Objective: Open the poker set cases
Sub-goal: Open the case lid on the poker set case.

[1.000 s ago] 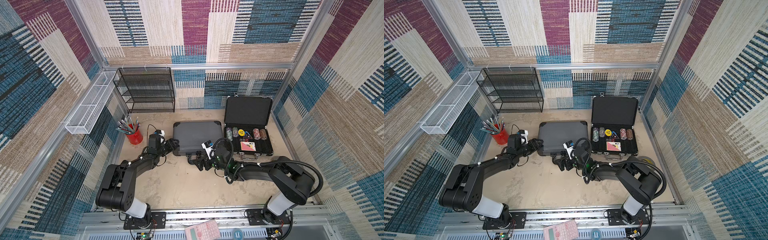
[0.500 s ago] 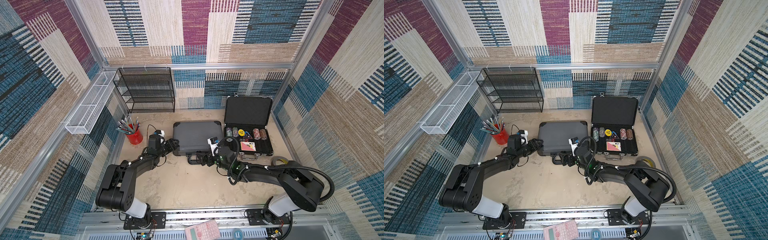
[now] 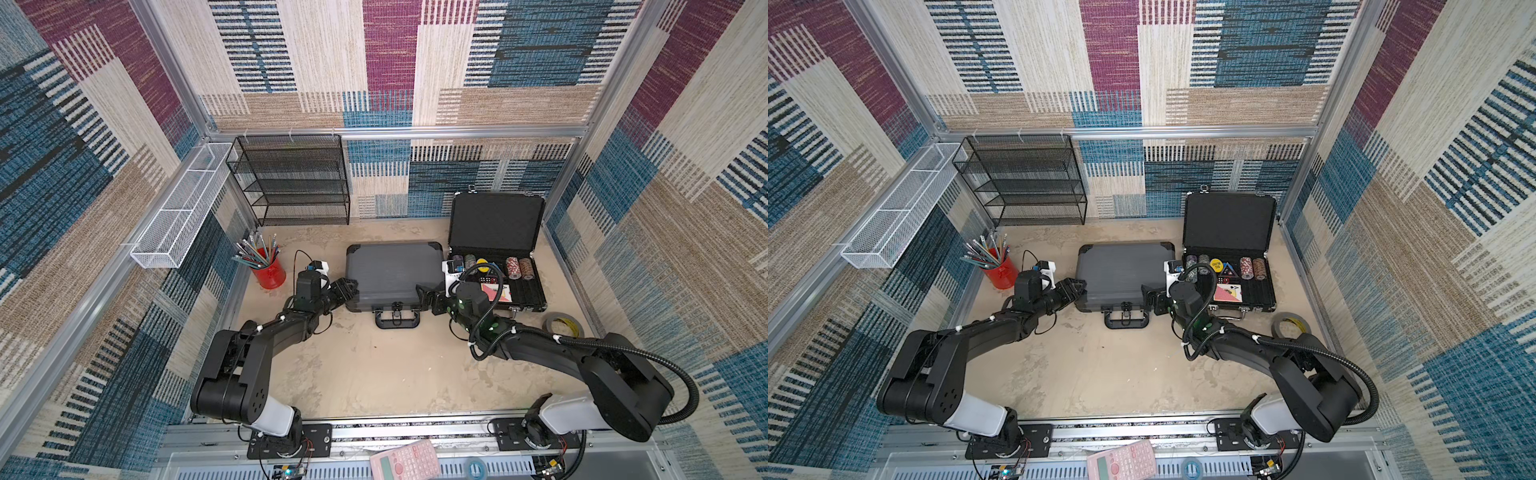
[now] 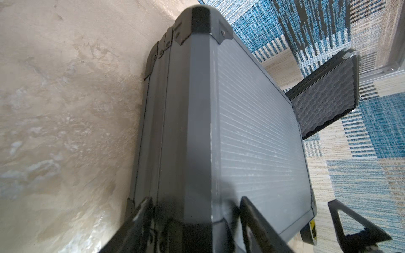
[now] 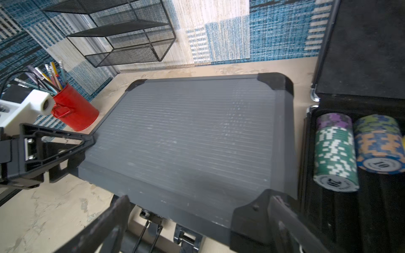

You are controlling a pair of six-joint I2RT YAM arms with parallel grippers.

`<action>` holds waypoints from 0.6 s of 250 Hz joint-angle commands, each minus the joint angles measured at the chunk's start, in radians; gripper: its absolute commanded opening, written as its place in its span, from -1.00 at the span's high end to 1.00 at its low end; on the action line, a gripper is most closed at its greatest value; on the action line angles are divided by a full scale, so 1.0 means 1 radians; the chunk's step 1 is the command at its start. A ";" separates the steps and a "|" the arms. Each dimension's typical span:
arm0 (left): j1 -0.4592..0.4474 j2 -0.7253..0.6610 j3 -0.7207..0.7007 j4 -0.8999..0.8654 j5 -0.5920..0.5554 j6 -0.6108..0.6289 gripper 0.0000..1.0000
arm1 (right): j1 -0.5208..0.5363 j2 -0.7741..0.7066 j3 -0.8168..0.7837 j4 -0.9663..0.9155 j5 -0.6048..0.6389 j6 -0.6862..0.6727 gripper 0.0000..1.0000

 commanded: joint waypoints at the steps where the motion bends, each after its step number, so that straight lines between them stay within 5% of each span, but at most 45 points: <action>1: -0.003 0.004 -0.015 -0.212 -0.001 0.016 -0.28 | -0.029 -0.006 -0.005 -0.016 0.007 0.048 -0.99; 150: -0.004 -0.030 -0.041 -0.138 0.024 0.024 -0.35 | -0.165 0.090 0.012 0.008 -0.276 0.195 -0.99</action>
